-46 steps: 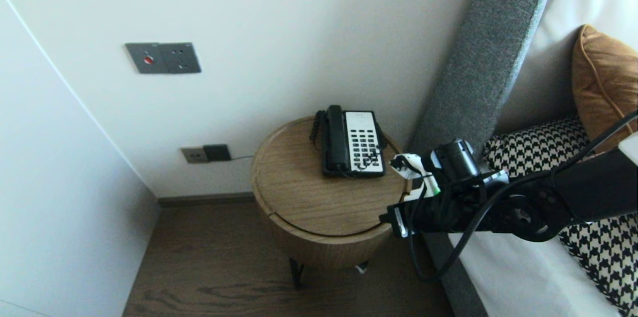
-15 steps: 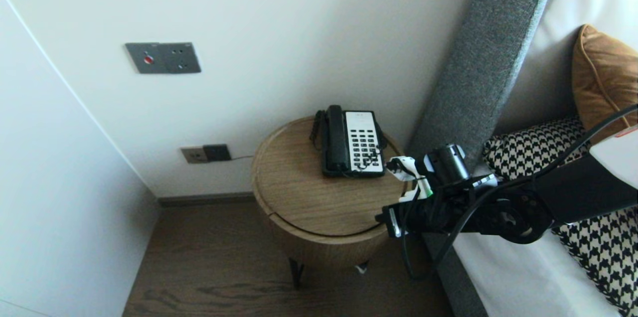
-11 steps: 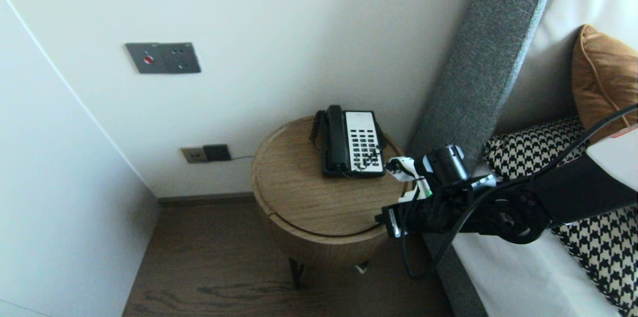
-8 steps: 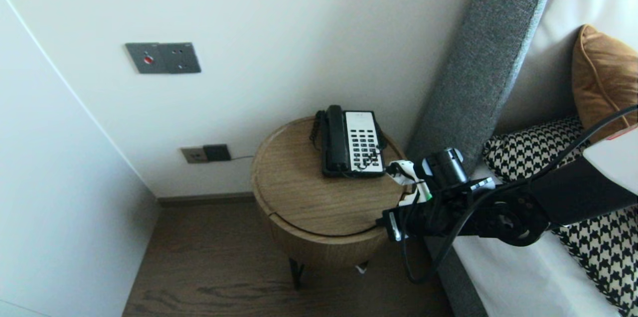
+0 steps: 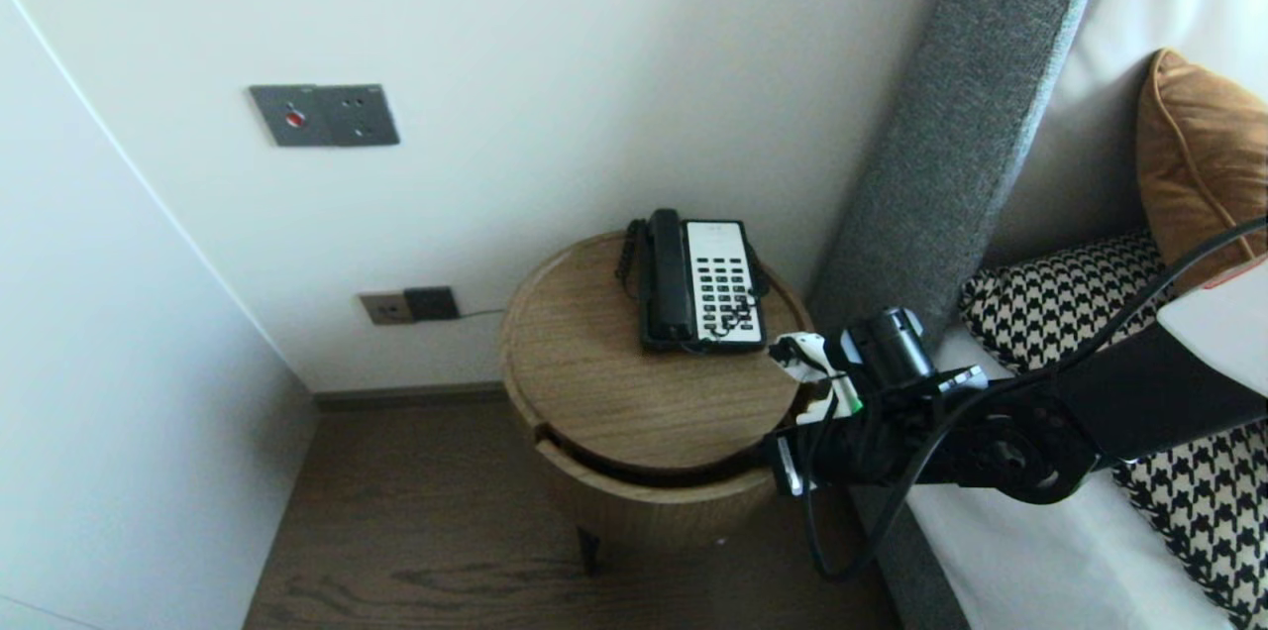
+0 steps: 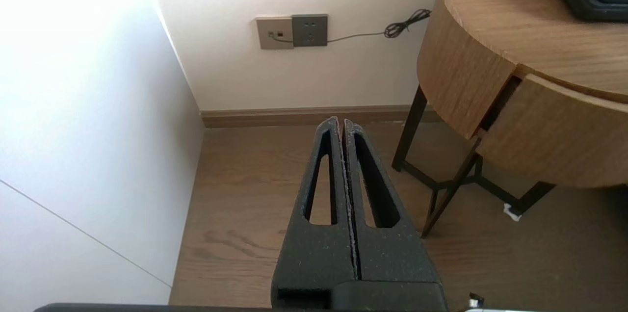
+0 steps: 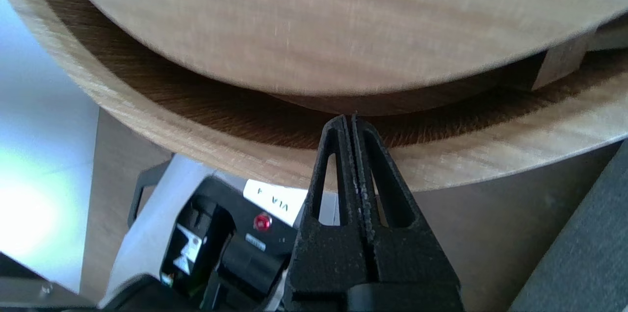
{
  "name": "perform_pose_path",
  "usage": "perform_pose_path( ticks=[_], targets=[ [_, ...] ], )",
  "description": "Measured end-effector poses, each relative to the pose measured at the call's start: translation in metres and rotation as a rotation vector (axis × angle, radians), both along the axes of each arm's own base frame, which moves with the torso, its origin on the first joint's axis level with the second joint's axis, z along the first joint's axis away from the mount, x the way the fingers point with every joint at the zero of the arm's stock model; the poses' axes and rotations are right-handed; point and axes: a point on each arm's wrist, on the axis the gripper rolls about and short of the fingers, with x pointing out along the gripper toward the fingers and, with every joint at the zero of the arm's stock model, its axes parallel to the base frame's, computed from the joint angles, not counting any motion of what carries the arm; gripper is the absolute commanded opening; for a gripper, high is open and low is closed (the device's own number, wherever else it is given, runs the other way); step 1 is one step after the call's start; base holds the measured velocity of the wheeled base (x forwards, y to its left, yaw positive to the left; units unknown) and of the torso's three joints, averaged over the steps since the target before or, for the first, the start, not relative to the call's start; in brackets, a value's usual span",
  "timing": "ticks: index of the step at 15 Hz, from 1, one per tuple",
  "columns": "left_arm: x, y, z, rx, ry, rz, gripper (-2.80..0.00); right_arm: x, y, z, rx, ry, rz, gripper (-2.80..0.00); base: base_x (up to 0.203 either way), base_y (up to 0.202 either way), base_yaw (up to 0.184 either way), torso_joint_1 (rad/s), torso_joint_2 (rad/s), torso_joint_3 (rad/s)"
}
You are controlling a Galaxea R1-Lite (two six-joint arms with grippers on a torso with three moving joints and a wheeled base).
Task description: Open the nightstand drawer
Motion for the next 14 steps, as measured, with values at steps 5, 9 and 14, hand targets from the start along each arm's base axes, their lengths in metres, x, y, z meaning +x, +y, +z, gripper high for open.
perform_pose_path(
  ticks=[5, 9, 14],
  targets=[
    [0.000, 0.000, 0.000, 0.000, 0.000, 0.000, -2.80, -0.016, 0.001, -0.006, -0.016, 0.033, 0.024, -2.80, 0.000, 0.000, 0.000, 0.000, 0.00, 0.000],
    [0.000, 0.000, 0.000, -0.004, -0.001, 0.000, -2.80, -0.038, -0.002, -0.007, -0.030, 0.060, 0.049, -2.80, 0.000, 0.000, 0.000, 0.000, 0.00, 0.000],
    [0.000, 0.000, 0.000, -0.006, -0.001, -0.001, -2.80, -0.071, -0.018, -0.015, -0.047, 0.097, 0.059, -2.80, 0.000, 0.000, 0.000, 0.000, 0.00, 0.000]
  ],
)
